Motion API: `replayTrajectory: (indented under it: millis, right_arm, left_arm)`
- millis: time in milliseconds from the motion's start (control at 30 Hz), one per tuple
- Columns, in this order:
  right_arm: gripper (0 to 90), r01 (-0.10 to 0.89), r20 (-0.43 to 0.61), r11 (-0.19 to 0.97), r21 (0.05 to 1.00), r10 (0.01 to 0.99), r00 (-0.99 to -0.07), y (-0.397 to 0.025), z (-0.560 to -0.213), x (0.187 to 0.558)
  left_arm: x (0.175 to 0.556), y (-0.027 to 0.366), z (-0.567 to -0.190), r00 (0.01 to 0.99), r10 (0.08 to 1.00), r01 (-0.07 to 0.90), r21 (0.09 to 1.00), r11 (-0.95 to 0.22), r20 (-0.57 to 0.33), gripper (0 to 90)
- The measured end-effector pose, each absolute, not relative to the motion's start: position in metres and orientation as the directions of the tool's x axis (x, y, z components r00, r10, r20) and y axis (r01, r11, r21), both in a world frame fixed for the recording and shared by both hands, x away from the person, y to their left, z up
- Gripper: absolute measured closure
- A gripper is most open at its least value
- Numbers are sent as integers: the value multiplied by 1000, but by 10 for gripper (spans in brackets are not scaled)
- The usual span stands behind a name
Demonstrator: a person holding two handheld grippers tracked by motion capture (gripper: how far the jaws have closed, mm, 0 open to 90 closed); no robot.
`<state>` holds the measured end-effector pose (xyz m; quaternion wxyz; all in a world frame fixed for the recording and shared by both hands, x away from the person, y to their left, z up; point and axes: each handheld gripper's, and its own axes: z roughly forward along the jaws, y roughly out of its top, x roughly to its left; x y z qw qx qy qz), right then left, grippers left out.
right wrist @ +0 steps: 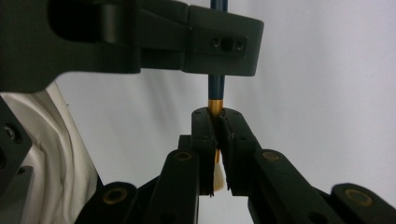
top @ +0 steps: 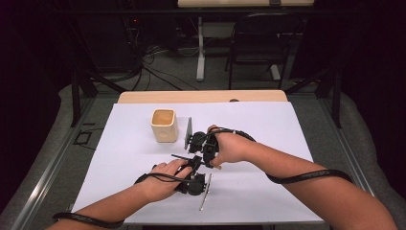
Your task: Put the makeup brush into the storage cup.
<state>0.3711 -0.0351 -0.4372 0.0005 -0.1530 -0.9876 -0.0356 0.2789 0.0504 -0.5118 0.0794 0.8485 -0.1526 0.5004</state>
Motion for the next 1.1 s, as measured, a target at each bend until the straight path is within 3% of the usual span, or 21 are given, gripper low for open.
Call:
replayTrajectory:
  millis: [333,1100]
  right_arm:
    - [842,296,15,952,78,295,-955,-30,-436,370]
    - [832,310,27,947,83,308,-951,-30,-435,372]
  left_arm:
    - [278,49,-511,460,-181,-343,-15,-939,869,817]
    - [279,49,-509,473,-173,-330,-9,-944,864,826]
